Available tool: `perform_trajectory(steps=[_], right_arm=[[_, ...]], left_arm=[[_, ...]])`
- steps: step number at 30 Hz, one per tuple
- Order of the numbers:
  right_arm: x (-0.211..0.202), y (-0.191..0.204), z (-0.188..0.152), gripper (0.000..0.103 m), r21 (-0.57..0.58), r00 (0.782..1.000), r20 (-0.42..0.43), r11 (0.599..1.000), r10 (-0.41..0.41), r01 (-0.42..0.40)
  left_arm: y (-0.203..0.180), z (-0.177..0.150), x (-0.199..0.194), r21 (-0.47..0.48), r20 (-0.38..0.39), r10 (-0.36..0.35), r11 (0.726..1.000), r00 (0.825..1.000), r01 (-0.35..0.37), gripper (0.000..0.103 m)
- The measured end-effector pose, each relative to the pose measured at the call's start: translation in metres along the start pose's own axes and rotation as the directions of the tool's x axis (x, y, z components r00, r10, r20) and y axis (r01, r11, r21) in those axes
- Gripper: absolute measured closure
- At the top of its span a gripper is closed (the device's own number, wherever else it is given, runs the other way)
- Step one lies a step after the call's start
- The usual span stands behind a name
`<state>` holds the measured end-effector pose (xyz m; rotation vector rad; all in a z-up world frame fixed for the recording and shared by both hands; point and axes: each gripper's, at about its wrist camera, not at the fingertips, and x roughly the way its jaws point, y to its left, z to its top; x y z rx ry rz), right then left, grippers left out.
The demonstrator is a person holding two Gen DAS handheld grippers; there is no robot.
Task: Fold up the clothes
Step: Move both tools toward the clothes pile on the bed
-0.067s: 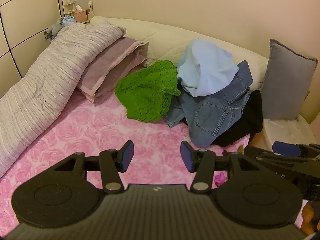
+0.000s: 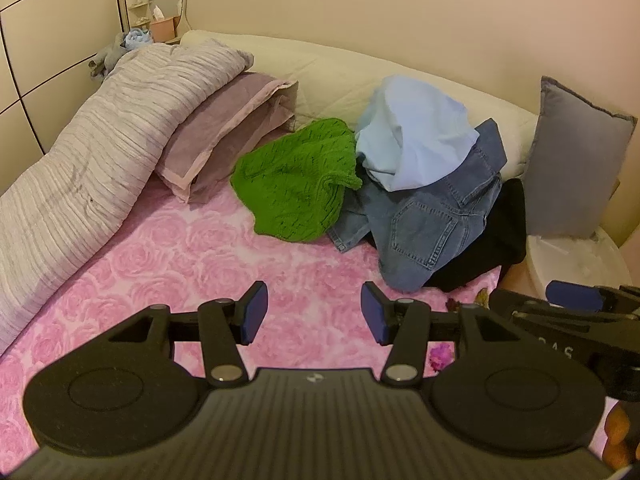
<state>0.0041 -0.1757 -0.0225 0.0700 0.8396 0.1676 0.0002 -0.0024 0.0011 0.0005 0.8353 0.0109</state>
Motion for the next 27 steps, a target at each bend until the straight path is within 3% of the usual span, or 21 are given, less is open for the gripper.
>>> perform_trajectory(steps=[14,27], right_arm=[[0.001,0.014,-0.003,0.042,-0.014,1.0,-0.011,1.0,-0.016,0.015],[0.009,0.025,0.002,0.042,-0.01,0.999,-0.03,0.999,-0.031,0.03]], left_arm=[[0.025,-0.031,0.005,-0.013,-0.03,-0.001,1.0,1.0,0.0,0.056],[0.039,-0.029,0.017,-0.014,-0.06,0.005,1.0,0.998,-0.006,0.056]])
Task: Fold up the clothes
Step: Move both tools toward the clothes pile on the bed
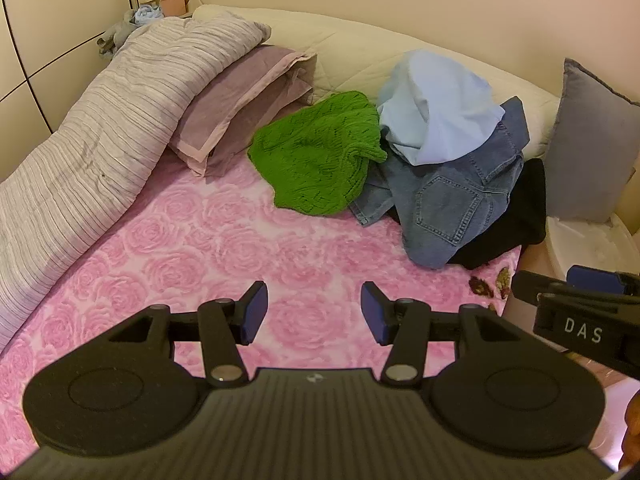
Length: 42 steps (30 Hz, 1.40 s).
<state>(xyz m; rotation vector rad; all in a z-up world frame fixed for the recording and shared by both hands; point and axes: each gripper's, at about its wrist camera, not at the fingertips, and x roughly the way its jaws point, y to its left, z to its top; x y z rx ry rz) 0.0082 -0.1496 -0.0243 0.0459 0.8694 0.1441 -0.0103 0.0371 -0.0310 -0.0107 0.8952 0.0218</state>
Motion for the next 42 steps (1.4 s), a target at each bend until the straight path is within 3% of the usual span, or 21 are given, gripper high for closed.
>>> perform_trajectory(steps=[16,42], right_arm=[[0.015,0.024,0.001,0.042,-0.044,0.999,-0.043,0.999,-0.008,0.006],[0.056,-0.007,0.028,0.042,-0.051,0.997,-0.078,0.999,-0.004,0.0]], left_arm=[[0.024,0.003,0.012,-0.035,-0.044,-0.01,0.999,0.999,0.008,0.056],[-0.009,0.039,0.06,-0.059,-0.092,0.001,0.998,0.996,-0.006,0.056]])
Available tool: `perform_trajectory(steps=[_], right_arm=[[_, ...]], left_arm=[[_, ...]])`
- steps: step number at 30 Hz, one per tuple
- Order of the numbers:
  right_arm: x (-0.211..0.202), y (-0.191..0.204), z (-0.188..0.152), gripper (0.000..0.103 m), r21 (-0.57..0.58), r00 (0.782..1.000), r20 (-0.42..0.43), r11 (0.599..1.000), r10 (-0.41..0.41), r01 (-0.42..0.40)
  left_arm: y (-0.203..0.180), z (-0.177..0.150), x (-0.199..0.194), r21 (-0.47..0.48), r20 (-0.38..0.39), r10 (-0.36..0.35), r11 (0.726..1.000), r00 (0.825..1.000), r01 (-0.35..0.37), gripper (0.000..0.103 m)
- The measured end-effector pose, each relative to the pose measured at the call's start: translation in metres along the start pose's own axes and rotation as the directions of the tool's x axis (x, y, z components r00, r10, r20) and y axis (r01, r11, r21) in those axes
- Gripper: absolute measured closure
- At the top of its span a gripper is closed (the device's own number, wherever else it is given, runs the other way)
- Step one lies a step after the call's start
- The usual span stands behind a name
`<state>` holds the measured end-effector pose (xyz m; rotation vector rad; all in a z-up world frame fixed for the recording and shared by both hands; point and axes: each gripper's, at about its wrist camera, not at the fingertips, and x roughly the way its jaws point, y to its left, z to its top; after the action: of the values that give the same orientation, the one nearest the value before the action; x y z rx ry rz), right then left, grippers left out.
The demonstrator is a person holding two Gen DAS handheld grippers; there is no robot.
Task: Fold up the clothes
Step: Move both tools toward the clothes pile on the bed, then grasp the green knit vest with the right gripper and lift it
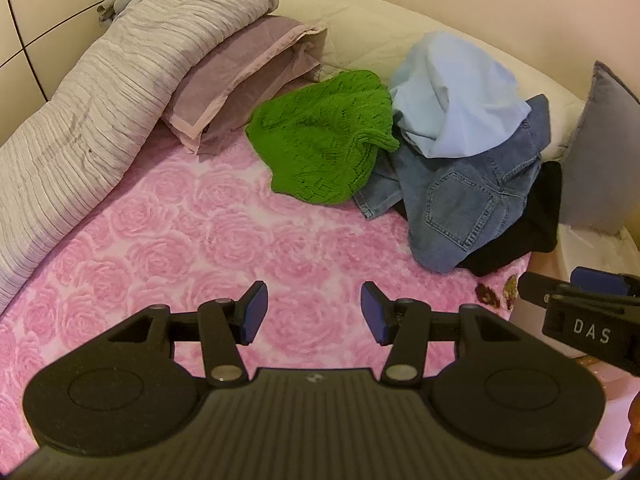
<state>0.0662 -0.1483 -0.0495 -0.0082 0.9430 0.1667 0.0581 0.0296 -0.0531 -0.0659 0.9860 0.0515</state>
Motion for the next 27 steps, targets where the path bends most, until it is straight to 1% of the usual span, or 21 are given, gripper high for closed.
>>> perform_trajectory(steps=[11,19,22,25,27], right_arm=[[0.038,-0.017,0.036,0.042,-0.013,0.999,-0.025,0.999,0.041,-0.042],[0.062,-0.021,0.055,0.042,-0.062,0.998,-0.01,0.996,0.065,-0.066],[0.075,-0.025,0.06,0.042,-0.072,0.996,-0.006,0.993,0.091,-0.091],[0.096,-0.036,0.066,0.042,-0.055,0.991,-0.04,0.991,0.124,-0.126],[0.112,-0.043,0.07,0.042,-0.053,0.986,-0.094,0.989,0.136,-0.141]], left_arm=[[-0.011,0.035,0.03,-0.03,-0.01,0.032,0.999,0.999,-0.033,0.056],[-0.009,0.047,0.052,-0.08,-0.027,0.036,0.996,0.999,-0.038,0.056],[-0.007,0.05,0.067,-0.096,-0.036,0.029,0.995,0.999,-0.033,0.056],[-0.007,0.054,0.088,-0.11,-0.061,0.027,0.993,0.998,-0.034,0.056],[-0.007,0.057,0.103,-0.118,-0.078,0.024,0.992,0.997,-0.033,0.056]])
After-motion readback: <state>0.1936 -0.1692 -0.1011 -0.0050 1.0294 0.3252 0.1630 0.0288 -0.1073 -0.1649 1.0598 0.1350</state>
